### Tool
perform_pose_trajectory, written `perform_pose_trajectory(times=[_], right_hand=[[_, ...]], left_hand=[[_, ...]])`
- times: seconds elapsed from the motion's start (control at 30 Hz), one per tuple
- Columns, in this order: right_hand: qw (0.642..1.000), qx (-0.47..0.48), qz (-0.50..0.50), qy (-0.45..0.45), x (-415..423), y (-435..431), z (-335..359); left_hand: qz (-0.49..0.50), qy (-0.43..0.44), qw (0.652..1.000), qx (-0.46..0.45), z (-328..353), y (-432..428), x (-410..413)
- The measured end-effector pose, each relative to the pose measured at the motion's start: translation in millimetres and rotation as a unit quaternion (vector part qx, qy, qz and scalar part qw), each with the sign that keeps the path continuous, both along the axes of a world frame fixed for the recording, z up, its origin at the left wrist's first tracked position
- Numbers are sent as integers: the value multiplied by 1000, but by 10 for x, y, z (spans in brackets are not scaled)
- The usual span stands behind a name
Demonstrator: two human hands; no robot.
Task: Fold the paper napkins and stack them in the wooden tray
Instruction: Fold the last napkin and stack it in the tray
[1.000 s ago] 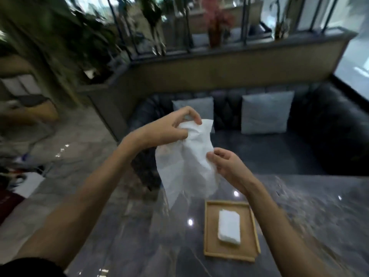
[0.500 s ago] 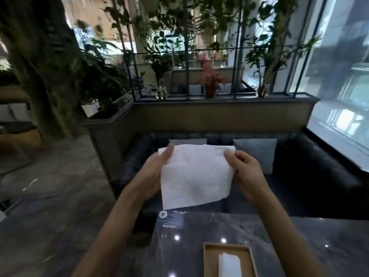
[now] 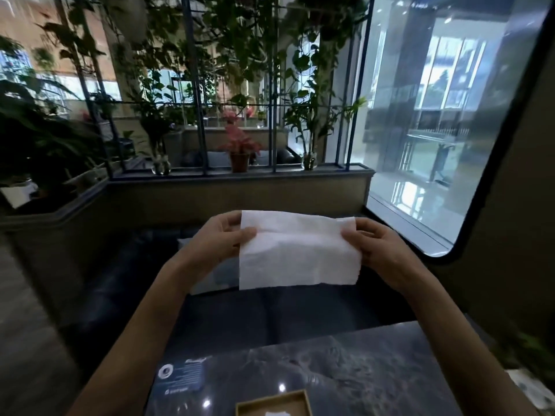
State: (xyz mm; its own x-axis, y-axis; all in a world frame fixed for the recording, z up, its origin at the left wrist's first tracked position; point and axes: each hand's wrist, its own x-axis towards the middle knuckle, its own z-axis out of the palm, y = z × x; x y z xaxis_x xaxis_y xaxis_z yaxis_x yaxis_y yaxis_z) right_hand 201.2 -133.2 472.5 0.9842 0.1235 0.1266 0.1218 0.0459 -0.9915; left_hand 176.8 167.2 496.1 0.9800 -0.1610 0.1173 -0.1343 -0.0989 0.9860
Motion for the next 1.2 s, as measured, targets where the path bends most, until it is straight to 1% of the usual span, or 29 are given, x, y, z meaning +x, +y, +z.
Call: perform_pose_trajectory(times=[0.07,0.13,0.23,0.3,0.47,0.57,0.73,0.9,1.03,1.2], right_hand=[[1000,-4,15,3,41,-40,107],[1000,5,24,-17,66,-24,207],[997,34,25,-71,114,74,325],[992,42,18,-122,131,155,376],[975,56,34,-214,166,318,449],[970,45,50,-234,179,376,451],[973,68,67,-211,184,416,461],[970,63,72,-222,166,366,461],[971,42,59,-228,150,314,462],[971,8,69,-228,171,254,466]], left_hand=[[-3,-13,1000,-19,30,-2,-1],[14,-46,998,-40,58,12,-21],[72,-143,986,-43,123,51,-81],[94,-197,975,-40,180,95,-131],[103,-259,960,-38,281,262,-247],[110,-284,952,-31,317,315,-290],[124,-274,953,-47,341,315,-304],[165,-263,949,-45,330,276,-285],[176,-257,949,-40,334,219,-287],[156,-237,957,-55,319,237,-251]])
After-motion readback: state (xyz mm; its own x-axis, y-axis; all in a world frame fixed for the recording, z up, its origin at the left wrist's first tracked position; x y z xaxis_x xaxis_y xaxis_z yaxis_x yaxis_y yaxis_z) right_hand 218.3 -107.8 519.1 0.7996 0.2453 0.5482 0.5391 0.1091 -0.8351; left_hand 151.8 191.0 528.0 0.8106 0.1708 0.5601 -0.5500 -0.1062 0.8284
